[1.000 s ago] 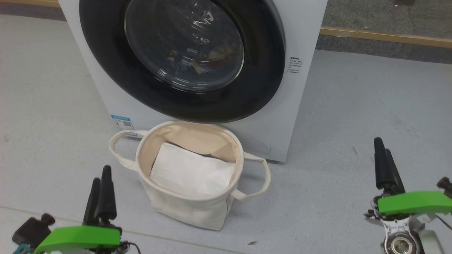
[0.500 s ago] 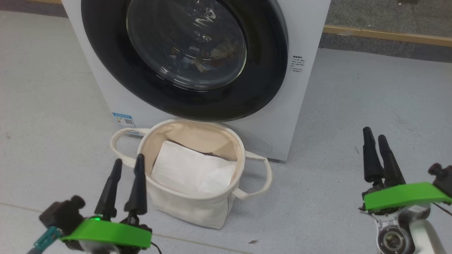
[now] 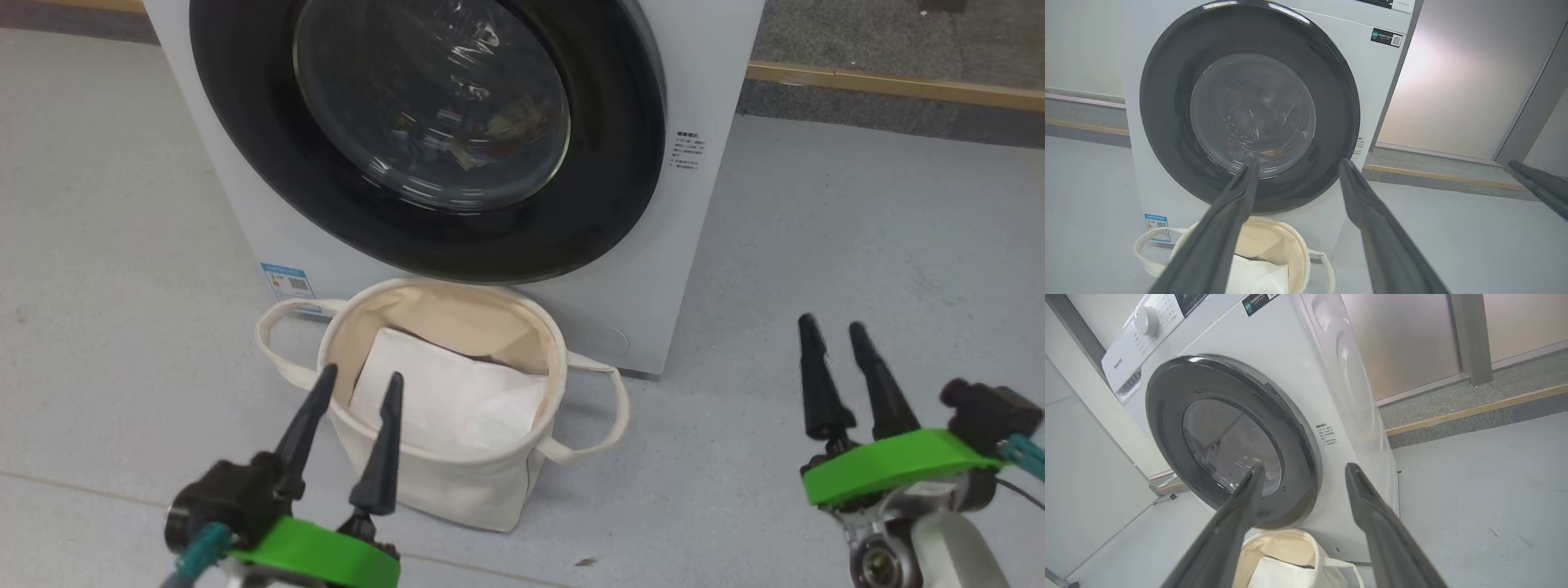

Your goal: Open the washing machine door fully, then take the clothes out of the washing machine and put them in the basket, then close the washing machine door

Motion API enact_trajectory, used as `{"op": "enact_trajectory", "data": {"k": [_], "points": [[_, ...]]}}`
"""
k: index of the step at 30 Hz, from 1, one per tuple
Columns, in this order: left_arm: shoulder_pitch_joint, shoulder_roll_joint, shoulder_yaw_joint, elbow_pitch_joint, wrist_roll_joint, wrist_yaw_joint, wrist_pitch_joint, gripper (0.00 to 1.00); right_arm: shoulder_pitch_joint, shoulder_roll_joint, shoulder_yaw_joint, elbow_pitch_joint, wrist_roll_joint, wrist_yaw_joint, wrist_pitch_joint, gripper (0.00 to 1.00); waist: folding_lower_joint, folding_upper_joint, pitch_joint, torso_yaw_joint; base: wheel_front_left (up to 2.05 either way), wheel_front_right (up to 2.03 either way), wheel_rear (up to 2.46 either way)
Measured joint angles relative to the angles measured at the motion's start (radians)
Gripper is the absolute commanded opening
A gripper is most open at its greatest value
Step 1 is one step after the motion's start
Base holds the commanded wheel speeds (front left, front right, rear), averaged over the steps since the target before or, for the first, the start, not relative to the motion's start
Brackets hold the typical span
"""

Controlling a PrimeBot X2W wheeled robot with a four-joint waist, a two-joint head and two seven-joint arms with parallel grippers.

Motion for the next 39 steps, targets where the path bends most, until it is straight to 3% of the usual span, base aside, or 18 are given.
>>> {"op": "enact_trajectory", "data": {"k": [5, 12, 16, 24, 39], "points": [[-0.007, 0.027, -0.057, 0.024, 0.064, 0.034, -0.014, 1.00, -0.001, 0.001, 0.017, 0.058, -0.077, 0.000, 0.045, 1.00, 0.0000, 0.0000, -0.002, 0.001, 0.00, 0.00, 0.00], [-0.029, 0.042, -0.102, 0.079, 0.128, 0.077, -0.040, 1.00, -0.043, 0.002, 0.015, 0.062, -0.176, 0.000, 0.022, 1.00, 0.0000, 0.0000, -0.005, 0.003, 0.00, 0.00, 0.00], [-0.039, 0.040, -0.115, 0.090, 0.141, 0.090, -0.049, 1.00, -0.043, 0.011, 0.028, 0.062, -0.121, 0.000, 0.013, 1.00, 0.0000, 0.0000, -0.006, 0.005, 0.00, 0.00, 0.00], [-0.040, 0.038, -0.138, 0.106, 0.181, 0.093, -0.073, 1.00, -0.043, 0.013, -0.014, 0.080, -0.165, 0.000, -0.005, 1.00, -0.0001, 0.0000, -0.009, 0.013, 0.00, 0.00, 0.00], [-0.041, -0.018, -0.080, 0.167, 0.186, 0.153, -0.110, 1.00, -0.062, 0.018, -0.027, 0.125, -0.309, 0.000, -0.050, 1.00, 0.0000, 0.0000, -0.009, 0.017, 0.00, 0.00, 0.00]]}}
